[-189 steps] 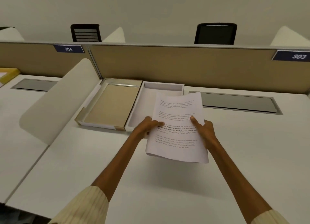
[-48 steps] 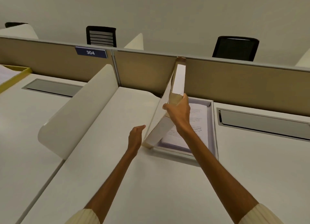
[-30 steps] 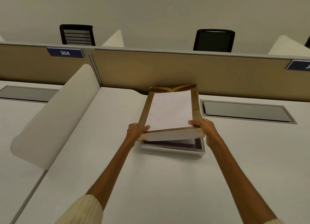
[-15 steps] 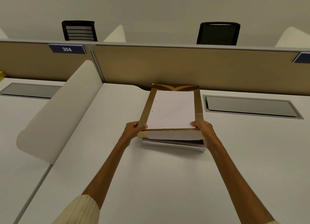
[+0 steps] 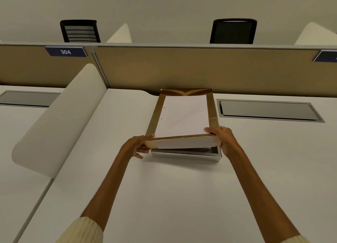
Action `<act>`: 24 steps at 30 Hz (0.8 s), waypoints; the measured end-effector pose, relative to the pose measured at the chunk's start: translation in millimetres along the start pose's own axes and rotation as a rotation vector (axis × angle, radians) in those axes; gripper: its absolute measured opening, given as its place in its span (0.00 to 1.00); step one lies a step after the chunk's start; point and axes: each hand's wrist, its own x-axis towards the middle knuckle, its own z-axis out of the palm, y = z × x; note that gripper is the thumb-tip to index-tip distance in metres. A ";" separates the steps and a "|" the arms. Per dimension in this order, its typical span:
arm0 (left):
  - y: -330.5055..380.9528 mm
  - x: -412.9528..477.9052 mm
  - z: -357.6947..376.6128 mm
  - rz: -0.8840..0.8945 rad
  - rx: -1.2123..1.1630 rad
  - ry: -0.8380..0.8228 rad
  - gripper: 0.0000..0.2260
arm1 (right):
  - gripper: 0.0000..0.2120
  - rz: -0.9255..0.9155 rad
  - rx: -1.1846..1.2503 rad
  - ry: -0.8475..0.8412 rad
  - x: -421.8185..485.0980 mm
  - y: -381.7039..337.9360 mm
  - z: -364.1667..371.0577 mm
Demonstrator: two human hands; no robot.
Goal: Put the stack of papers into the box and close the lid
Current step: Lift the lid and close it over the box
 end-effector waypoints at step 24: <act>-33.9 14.5 46.9 0.291 0.227 0.228 0.21 | 0.23 -0.117 0.004 0.002 10.6 61.9 -12.8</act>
